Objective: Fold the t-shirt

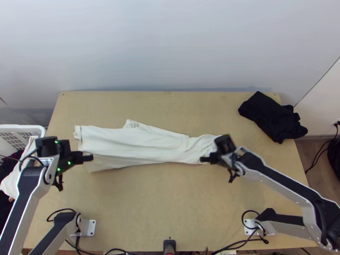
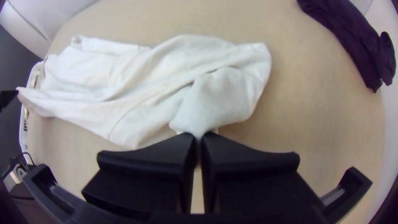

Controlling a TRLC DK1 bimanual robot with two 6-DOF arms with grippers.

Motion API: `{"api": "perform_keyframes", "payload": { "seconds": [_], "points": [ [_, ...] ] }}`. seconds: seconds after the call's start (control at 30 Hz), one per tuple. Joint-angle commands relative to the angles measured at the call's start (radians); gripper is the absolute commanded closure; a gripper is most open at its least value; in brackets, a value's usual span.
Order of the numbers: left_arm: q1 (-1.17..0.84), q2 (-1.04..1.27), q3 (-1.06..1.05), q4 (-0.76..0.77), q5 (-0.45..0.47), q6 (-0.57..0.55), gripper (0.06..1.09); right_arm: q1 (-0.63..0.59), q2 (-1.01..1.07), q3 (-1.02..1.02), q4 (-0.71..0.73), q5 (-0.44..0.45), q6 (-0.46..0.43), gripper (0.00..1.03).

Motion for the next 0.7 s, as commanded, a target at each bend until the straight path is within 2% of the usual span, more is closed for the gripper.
{"api": "perform_keyframes", "payload": {
  "seconds": [0.0,0.13,0.3,0.53,0.67],
  "points": [
    [0.052,0.048,0.174,-0.001,0.003,-0.021,1.05,-0.138,-0.110,0.153,-0.118,0.004,-0.089,1.00],
    [0.079,0.096,0.322,-0.009,0.003,-0.047,1.05,-0.198,-0.173,0.290,-0.163,-0.012,-0.130,1.00],
    [0.092,0.153,0.512,-0.026,0.003,-0.096,1.05,-0.241,-0.192,0.475,-0.229,-0.010,-0.135,1.00],
    [0.092,0.189,0.744,-0.040,-0.001,-0.118,1.05,-0.235,-0.202,0.681,-0.285,0.107,-0.138,1.00],
    [0.089,0.191,0.843,-0.029,-0.001,-0.121,1.05,-0.218,-0.221,0.748,-0.287,0.169,-0.189,1.00]
  ]
}}
